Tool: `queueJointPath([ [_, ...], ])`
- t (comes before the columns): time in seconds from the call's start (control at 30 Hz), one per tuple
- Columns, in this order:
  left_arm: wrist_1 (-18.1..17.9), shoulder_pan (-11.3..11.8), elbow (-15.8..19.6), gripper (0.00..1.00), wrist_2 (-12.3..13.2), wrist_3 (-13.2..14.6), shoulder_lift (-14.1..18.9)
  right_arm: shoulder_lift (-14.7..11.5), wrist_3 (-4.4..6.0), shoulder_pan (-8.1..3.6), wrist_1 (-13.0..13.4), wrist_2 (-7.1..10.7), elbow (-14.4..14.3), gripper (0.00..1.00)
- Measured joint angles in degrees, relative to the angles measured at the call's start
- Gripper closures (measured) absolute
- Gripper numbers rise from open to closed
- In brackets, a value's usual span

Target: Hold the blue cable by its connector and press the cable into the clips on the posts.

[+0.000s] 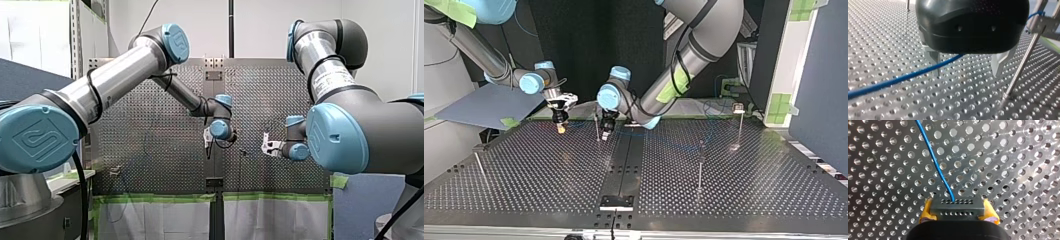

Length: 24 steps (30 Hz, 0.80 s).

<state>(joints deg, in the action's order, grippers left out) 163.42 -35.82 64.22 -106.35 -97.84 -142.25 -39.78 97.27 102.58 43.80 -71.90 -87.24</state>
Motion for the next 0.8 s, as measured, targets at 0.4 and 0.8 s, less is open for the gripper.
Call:
queueJointPath([
  [0.4, 3.2, -1.4, 0.9, 0.01, -4.1, 3.2, 0.1, 0.0, -0.10, -0.21, -0.5, 0.00, 0.0, 1.00],
  [0.8, 5.3, -2.7, 1.8, 0.01, -5.4, 6.9, 0.1, 0.0, 0.00, -0.29, -0.5, 0.00, 0.0, 1.00],
])
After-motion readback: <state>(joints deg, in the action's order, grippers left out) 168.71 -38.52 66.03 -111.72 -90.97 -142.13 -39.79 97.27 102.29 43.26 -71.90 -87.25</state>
